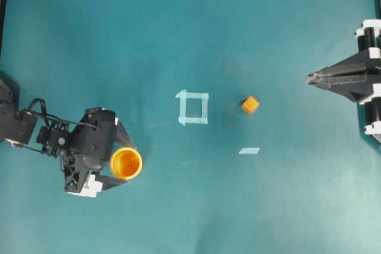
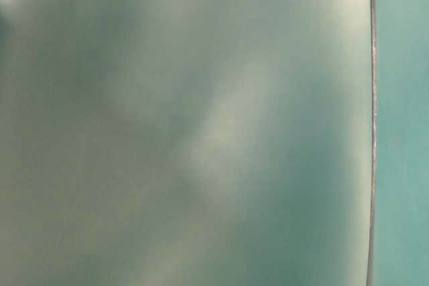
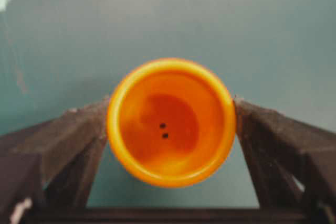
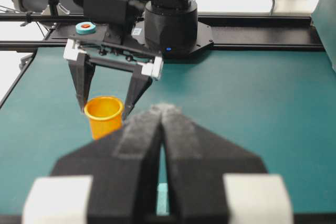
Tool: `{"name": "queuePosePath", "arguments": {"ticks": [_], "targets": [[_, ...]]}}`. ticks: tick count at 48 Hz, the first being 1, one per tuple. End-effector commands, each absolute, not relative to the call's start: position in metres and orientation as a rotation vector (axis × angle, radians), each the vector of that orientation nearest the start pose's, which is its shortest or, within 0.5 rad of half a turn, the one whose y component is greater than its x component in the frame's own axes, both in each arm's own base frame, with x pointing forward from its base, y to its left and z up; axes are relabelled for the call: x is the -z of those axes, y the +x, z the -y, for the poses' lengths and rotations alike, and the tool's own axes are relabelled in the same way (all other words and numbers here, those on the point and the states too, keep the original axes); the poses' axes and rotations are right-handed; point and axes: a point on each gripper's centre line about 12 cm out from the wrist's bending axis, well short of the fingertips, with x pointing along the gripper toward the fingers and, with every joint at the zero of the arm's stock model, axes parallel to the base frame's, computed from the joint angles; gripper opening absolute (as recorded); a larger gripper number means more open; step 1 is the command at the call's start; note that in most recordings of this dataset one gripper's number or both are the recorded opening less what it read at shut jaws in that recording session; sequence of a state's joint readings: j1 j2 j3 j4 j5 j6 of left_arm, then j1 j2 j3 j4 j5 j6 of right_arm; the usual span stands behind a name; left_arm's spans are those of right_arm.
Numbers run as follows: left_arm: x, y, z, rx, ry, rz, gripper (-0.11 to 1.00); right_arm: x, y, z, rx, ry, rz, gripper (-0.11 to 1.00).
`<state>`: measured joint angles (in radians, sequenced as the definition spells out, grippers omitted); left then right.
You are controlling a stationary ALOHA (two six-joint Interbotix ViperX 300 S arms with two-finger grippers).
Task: Move the cup toward the block with left arm.
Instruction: 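Close the left gripper around the orange cup's rim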
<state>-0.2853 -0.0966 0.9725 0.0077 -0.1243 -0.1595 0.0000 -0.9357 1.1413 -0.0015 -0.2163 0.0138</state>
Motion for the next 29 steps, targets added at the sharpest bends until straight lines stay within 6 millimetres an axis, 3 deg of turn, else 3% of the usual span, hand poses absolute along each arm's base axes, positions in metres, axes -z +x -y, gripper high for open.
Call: {"name": "queuePosePath", "arguments": {"ticks": [1,17,29], "targets": [[-0.123,0.304,0.09,0.215,-0.054,-0.744,0.87,-0.307,0.208,0.0,0.0,0.015,0.046,0.0],[-0.11,0.31,0.093,0.217,-0.054,-0.75,0.87,-0.307,0.208,0.0,0.0,0.017,0.037,0.0],[-0.099,0.298,0.09,0.201,-0.028,-0.886,0.85,-0.308,0.209,0.0,-0.002,0.015,0.037,0.0]]}}
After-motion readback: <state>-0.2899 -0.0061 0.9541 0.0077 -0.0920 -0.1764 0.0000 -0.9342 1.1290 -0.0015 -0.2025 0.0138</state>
